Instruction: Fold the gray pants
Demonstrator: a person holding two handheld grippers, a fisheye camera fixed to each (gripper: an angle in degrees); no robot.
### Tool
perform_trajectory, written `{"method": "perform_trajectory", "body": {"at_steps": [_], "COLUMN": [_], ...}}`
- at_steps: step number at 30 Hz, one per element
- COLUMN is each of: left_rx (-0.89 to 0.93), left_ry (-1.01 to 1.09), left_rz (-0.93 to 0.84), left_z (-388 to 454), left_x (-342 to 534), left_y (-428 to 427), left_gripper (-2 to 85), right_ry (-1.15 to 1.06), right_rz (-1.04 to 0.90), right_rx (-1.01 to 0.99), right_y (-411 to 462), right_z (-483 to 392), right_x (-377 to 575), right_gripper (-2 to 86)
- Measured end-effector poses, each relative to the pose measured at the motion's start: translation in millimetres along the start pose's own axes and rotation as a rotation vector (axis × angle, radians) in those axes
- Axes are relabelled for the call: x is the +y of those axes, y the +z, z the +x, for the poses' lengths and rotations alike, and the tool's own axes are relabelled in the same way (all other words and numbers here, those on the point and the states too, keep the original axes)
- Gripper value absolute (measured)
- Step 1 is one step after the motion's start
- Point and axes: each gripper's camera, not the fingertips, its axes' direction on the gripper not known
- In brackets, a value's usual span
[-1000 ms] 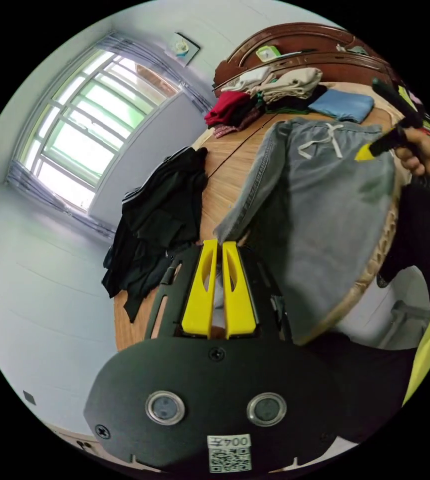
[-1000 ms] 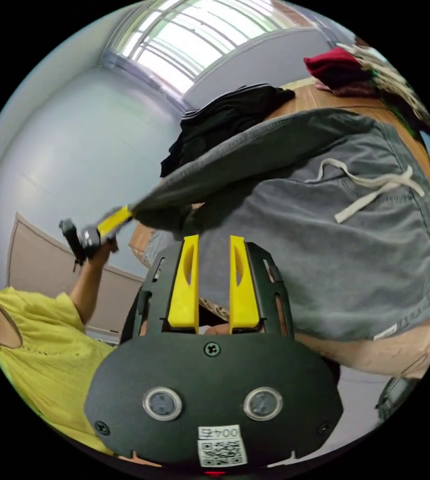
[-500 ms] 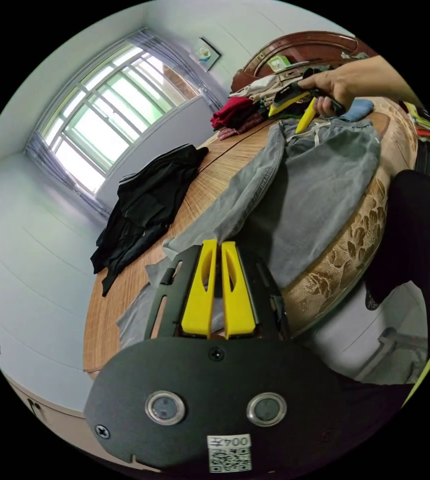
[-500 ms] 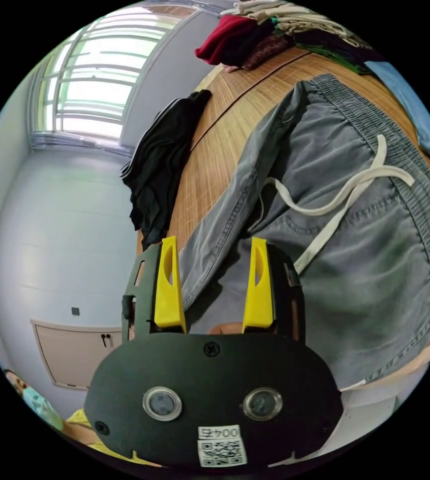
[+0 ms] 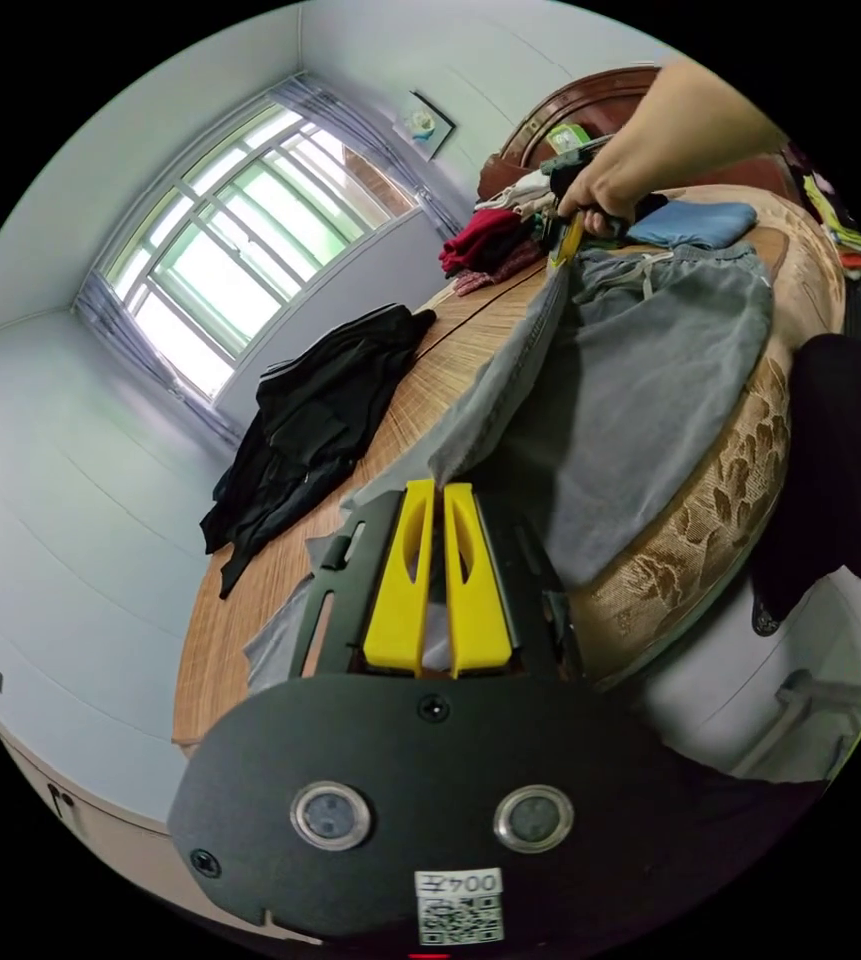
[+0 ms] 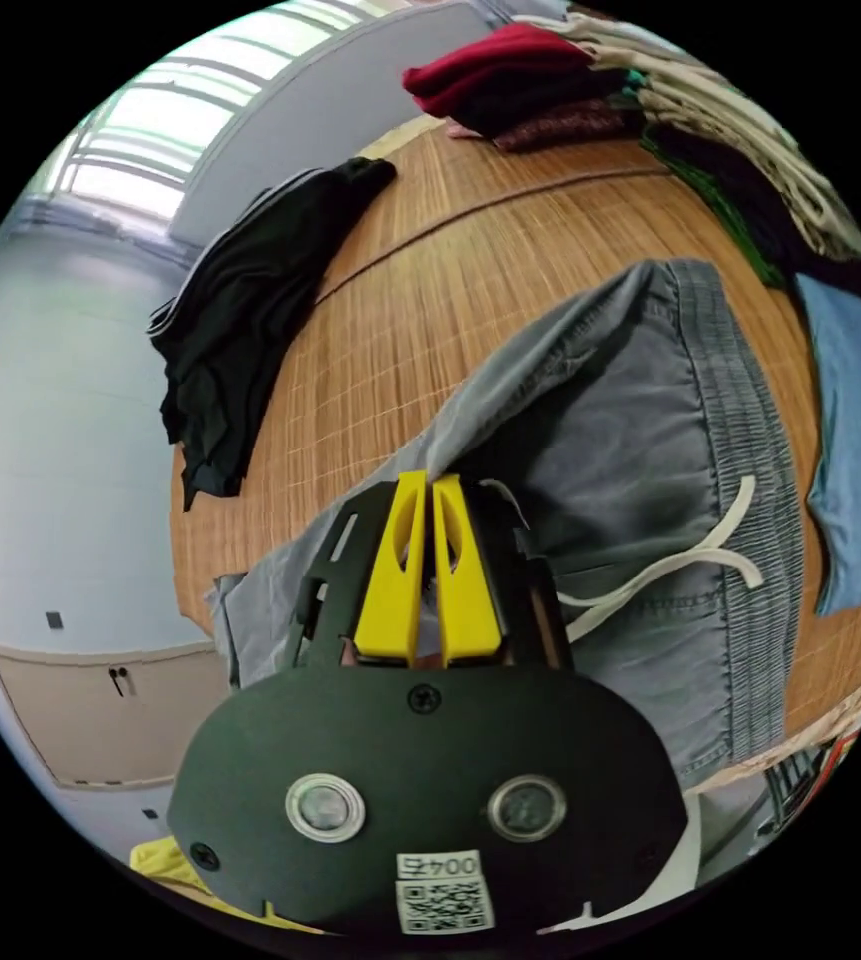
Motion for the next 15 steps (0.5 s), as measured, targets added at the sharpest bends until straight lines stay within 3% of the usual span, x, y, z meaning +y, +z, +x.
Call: {"method": "perform_trajectory", "body": {"at_steps": [3, 8, 15], "left_rx": [-0.014, -0.043, -0.039], "left_ry": [-0.032, -0.042, 0.148], "left_rz": [-0.007, -0.011, -0.048], "left_z": [-8.0, -14.2, 8.4], "left_x": [-4.8, -10.4, -18.4], "left_y": [1.1, -0.3, 12.4], "left_gripper": [1.4, 1.3, 2.1], "right_ry": [-0.067, -0.156, -0.020], "right_rz": [0.068, 0.188, 0.079], "right_rx": [-0.015, 0.022, 0.058], "right_y": [-44.8, -120.8, -65.8], "right_z": [-21.3, -24.4, 68.3], "right_x": [25.1, 144.3, 261.7], "right_gripper": [-0.3, -0.4, 1.9]}}
